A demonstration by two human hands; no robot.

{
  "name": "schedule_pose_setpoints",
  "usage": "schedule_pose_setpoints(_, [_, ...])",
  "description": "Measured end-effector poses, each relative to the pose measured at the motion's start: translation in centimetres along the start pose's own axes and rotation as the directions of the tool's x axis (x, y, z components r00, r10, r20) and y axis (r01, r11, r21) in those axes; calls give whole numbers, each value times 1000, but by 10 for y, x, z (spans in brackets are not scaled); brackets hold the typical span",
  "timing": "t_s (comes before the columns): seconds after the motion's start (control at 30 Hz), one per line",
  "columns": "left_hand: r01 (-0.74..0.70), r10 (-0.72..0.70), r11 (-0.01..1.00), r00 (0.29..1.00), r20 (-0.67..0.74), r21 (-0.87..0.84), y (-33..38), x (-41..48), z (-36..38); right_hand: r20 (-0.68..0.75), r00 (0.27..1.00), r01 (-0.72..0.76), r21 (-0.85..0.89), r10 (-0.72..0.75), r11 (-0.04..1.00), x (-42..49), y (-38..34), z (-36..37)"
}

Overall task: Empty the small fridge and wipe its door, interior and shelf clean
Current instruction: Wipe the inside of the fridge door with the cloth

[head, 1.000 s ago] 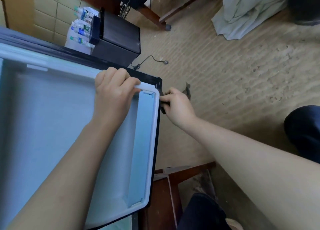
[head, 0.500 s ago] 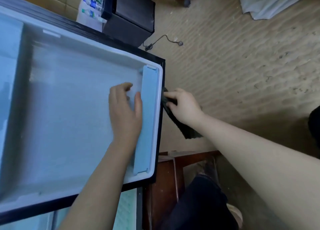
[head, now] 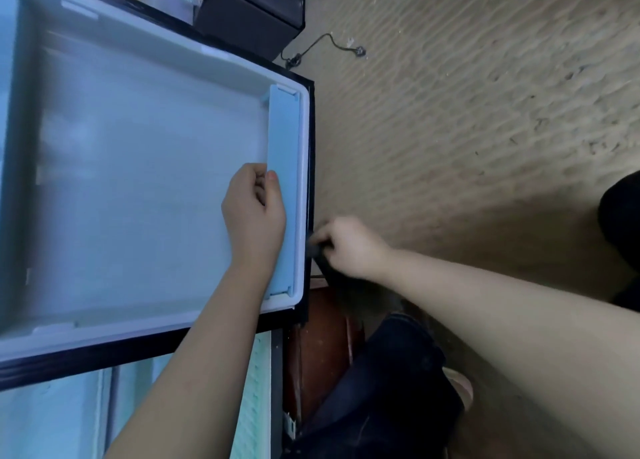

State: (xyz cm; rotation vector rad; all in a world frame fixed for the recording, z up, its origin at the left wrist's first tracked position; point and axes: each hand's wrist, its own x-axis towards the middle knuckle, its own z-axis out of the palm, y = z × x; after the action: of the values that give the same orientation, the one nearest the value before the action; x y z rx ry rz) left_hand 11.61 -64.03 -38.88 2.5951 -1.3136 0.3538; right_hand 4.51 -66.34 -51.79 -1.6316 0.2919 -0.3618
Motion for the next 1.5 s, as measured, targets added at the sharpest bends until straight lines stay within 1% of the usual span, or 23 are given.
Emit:
schedule_pose_setpoints(0.1, [17, -17, 999, 1000, 5, -27, 1, 0, 0, -212, 971, -97, 68, 110, 993, 19, 4, -28])
schedule_pose_setpoints(0.13, [17, -17, 999, 1000, 5, -36, 1, 1, 0, -250, 961, -100, 89, 120, 991, 25, 5, -37])
schedule_pose_setpoints(0.2, [18, -18, 998, 1000, 1, -54, 1, 1, 0, -269, 959, -74, 69, 90, 995, 31, 3, -43])
schedule_pose_setpoints(0.27, [17, -17, 998, 1000, 1, -66, 1, 0, 1, -221, 975, -27, -3, 25, 1000, 25, -1, -32])
schedule_pose_setpoints(0.33, [24, -24, 997, 1000, 4, -68, 1, 2, 2, -133, 991, 23, -57, -30, 998, 8, -1, -8])
schedule_pose_setpoints(0.43, [51, -52, 996, 999, -9, -70, -2, 6, 3, 89, 990, 115, -58, -110, 992, -17, 3, 24])
schedule_pose_setpoints(0.5, [69, -70, 995, 997, -18, -73, -5, 9, 4, 166, 978, 136, -48, -126, 990, -21, 5, 29])
schedule_pose_setpoints(0.57, [85, -87, 993, 996, -21, -82, -5, 11, 4, 147, 982, 131, -59, -121, 990, -16, 6, 24])
schedule_pose_setpoints(0.67, [82, -84, 994, 996, -18, -76, -3, 10, 4, 16, 994, 109, -68, -108, 992, -10, 6, 17])
schedule_pose_setpoints(0.7, [77, -79, 994, 997, -21, -74, -3, 9, 4, 8, 993, 119, -76, -119, 990, -12, 6, 18])
schedule_pose_setpoints(0.77, [67, -69, 995, 997, -29, -70, -4, 10, 4, 56, 985, 171, -120, -165, 978, -21, 5, 28])
schedule_pose_setpoints(0.83, [69, -71, 996, 997, -35, -64, -6, 10, 4, 150, 964, 239, -128, -220, 963, -31, 4, 39])
schedule_pose_setpoints(0.9, [77, -80, 995, 996, -35, -68, -5, 10, 5, 211, 954, 235, -95, -211, 967, -30, 6, 37])
schedule_pose_setpoints(0.93, [81, -83, 994, 996, -34, -71, -4, 10, 4, 205, 962, 203, -86, -182, 975, -24, 6, 32])
schedule_pose_setpoints(1.0, [76, -78, 995, 996, -35, -60, -3, 9, 3, 119, 989, 99, -64, -91, 993, -7, 9, 14])
schedule_pose_setpoints(1.07, [65, -66, 997, 997, -35, -49, 0, 6, 2, -42, 999, -8, -8, 7, 1000, 11, 9, -12])
schedule_pose_setpoints(1.1, [59, -60, 997, 998, -32, -48, 1, 4, 2, -130, 991, -35, 20, 37, 999, 19, 8, -27])
schedule_pose_setpoints(1.17, [36, -37, 998, 999, -21, -53, 7, -3, -1, -289, 957, -29, 33, 37, 999, 36, 6, -55])
schedule_pose_setpoints(1.2, [14, -15, 998, 1000, -15, -55, 10, -7, -2, -342, 939, -20, 30, 29, 999, 43, 6, -68])
schedule_pose_setpoints(1.3, [-91, 91, 995, 996, -2, -32, 18, -22, -7, -449, 892, -25, 50, 45, 998, 57, 8, -96])
schedule_pose_setpoints(1.4, [-194, 194, 981, 981, 13, -3, 21, -37, -12, -583, 808, 8, 154, 84, 988, 55, 9, -114])
schedule_pose_setpoints(1.47, [-246, 246, 969, 969, 20, 6, 22, -41, -13, -639, 766, 25, 138, 70, 990, 49, 7, -118])
schedule_pose_setpoints(1.5, [-265, 265, 964, 964, 15, 6, 22, -41, -13, -636, 770, 17, 104, 53, 994, 45, 5, -115])
